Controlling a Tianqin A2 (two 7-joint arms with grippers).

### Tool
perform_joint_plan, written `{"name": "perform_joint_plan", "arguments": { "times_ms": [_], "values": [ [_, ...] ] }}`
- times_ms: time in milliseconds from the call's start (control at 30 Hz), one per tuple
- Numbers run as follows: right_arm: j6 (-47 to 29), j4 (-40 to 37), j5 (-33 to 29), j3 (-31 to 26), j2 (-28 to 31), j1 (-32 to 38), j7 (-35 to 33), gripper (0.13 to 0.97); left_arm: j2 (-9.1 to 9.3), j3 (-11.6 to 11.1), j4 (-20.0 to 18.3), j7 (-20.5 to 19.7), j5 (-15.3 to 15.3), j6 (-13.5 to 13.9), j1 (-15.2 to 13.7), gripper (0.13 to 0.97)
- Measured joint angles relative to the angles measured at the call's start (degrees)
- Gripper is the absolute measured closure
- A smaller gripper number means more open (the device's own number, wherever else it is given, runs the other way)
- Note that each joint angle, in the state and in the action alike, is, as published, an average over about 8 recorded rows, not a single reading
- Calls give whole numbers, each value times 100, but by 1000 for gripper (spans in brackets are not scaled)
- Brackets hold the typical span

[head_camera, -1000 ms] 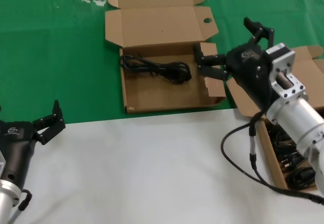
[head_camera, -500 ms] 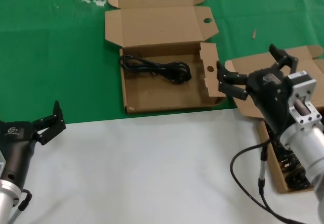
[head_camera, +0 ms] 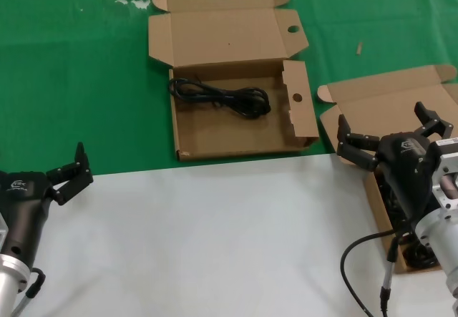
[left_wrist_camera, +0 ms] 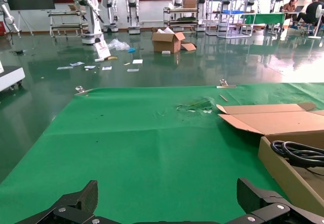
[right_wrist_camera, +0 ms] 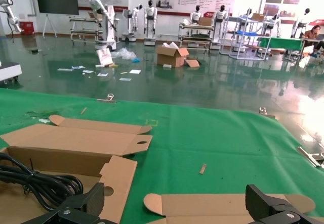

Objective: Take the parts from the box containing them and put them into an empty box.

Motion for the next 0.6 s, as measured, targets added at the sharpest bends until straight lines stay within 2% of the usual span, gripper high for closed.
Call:
{"name": "perform_joint_plan", "arguments": {
  "times_ms": [600],
  "values": [
    [41,10,47,16,-3,-49,-32,129,0,0,0,-3,0,0,0,135]
  ]
}}
